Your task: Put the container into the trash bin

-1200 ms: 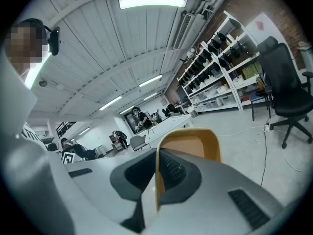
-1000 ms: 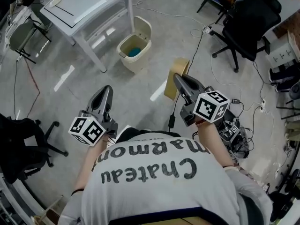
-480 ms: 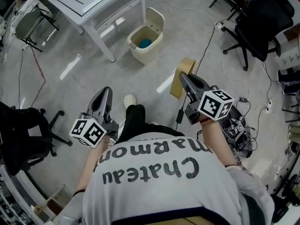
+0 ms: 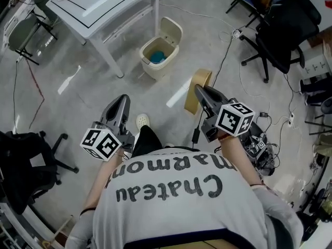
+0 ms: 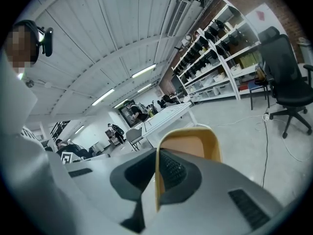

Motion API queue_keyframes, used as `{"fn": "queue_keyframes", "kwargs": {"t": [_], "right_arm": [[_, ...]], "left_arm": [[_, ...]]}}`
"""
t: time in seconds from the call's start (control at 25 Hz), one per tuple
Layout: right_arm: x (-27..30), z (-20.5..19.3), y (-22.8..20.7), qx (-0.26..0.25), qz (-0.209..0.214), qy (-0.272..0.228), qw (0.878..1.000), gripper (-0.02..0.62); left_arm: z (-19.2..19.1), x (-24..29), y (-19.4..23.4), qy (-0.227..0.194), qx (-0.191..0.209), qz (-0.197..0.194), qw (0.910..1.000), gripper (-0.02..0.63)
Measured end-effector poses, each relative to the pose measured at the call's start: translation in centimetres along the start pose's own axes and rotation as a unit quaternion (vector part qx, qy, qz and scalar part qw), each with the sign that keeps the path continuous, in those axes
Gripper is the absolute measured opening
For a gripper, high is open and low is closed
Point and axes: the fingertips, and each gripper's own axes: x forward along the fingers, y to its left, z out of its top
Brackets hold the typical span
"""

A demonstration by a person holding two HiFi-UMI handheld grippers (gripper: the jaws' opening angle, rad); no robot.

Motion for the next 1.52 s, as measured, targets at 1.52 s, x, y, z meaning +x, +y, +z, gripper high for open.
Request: {"fn": "queue_keyframes", "kwargs": {"t": [1.52], "right_arm": [[20.1,9.4,3.9,0.026,-0.023,-0.044,0.998,0.034]], "left_arm": [[14.5,7.5,16.0,-0.001,0.017,-0.037,0.9992,0.025]]}}
